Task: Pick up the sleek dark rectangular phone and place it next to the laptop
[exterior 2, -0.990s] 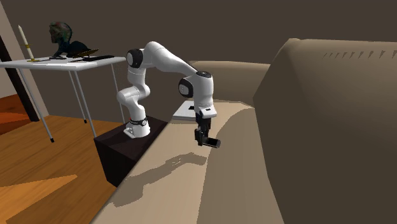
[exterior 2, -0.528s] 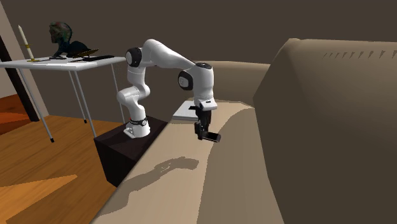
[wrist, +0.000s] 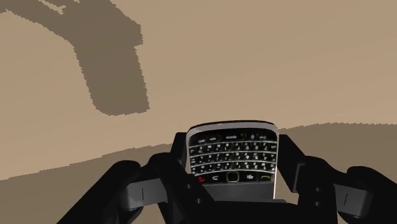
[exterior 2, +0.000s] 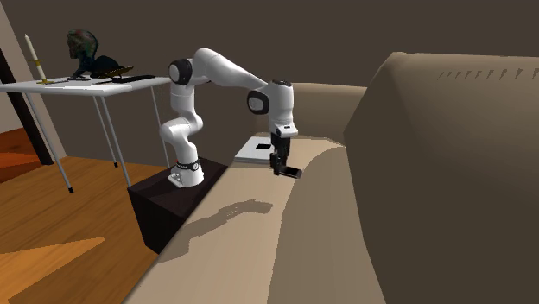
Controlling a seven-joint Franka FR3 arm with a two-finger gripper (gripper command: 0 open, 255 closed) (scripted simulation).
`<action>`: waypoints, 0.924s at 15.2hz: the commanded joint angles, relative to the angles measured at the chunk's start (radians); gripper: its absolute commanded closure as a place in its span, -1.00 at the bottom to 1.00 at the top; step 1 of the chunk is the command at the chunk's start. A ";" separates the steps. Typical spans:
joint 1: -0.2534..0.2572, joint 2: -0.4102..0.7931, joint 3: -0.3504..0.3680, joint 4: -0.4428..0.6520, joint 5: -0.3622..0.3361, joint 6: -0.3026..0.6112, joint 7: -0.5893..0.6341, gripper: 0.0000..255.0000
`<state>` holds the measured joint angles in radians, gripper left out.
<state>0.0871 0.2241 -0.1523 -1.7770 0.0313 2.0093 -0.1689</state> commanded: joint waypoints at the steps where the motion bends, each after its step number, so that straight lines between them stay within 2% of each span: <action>1: 0.029 -0.036 0.015 -0.050 -0.010 0.014 0.047 1.00; 7: 0.108 -0.110 0.068 -0.141 -0.029 0.032 0.186 1.00; 14: 0.197 -0.156 0.140 -0.192 -0.041 0.037 0.351 1.00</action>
<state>0.2686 0.0773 -0.0251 -1.9572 -0.0077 2.0427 0.1529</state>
